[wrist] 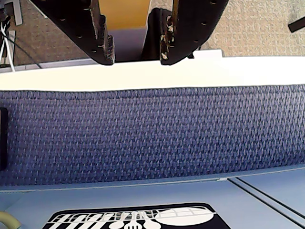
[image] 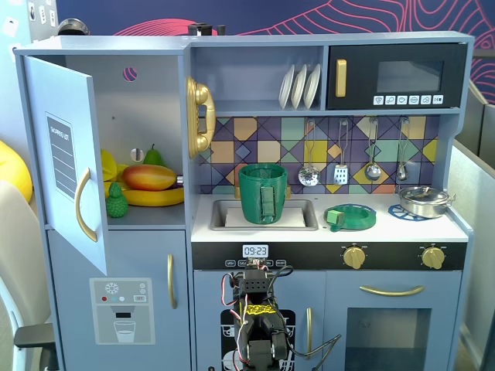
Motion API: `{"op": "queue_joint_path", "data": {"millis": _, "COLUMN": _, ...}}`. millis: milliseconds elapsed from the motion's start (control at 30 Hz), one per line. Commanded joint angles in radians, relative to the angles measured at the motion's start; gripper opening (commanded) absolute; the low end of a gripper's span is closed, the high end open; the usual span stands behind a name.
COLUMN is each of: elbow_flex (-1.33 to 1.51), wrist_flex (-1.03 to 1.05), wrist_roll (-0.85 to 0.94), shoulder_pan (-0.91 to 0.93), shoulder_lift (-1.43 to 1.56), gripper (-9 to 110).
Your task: Pick up the green pineapple from the left cabinet and place it in the green recipient
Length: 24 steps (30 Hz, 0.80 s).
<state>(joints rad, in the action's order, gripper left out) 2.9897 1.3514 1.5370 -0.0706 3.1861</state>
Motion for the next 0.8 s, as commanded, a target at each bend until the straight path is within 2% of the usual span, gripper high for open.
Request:
{"op": "queue_joint_path", "data": {"millis": 0, "elbow_flex": 0.008, "wrist_flex": 0.181, "wrist_roll": -0.026, "shoulder_pan": -0.084, "shoulder_lift": -0.009, "gripper": 0}}
{"op": "queue_joint_path", "data": {"millis": 100, "elbow_flex": 0.008, "wrist_flex": 0.181, "wrist_roll": -0.023, "shoulder_pan": -0.083, "shoulder_lift": -0.009, "gripper": 4}}
{"op": "queue_joint_path", "data": {"millis": 200, "elbow_flex": 0.008, "wrist_flex": 0.181, "wrist_roll": -0.006, "shoulder_pan": -0.071, "shoulder_lift": -0.009, "gripper": 24}}
{"op": "queue_joint_path", "data": {"millis": 267, "elbow_flex": 0.008, "wrist_flex": 0.181, "wrist_roll": -0.005, "shoulder_pan": -0.069, "shoulder_lift": -0.009, "gripper": 28}}
{"op": "queue_joint_path", "data": {"millis": 333, "elbow_flex": 0.008, "wrist_flex": 0.181, "wrist_roll": -0.002, "shoulder_pan": -0.074, "shoulder_lift": -0.009, "gripper": 28}}
{"op": "queue_joint_path", "data": {"millis": 433, "elbow_flex": 0.008, "wrist_flex": 0.178, "wrist_roll": 0.028, "shoulder_pan": -0.112, "shoulder_lift": -0.009, "gripper": 6}}
{"op": "queue_joint_path", "data": {"millis": 500, "elbow_flex": 0.008, "wrist_flex": 0.143, "wrist_roll": 0.052, "shoulder_pan": -0.146, "shoulder_lift": -0.009, "gripper": 0}}
{"op": "queue_joint_path", "data": {"millis": 667, "elbow_flex": 0.002, "wrist_flex": -0.092, "wrist_roll": 0.04, "shoulder_pan": -0.373, "shoulder_lift": -0.018, "gripper": 2}}
{"op": "queue_joint_path", "data": {"millis": 767, "elbow_flex": -0.031, "wrist_flex": -0.313, "wrist_roll": 0.017, "shoulder_pan": -0.52, "shoulder_lift": -0.081, "gripper": 15}}
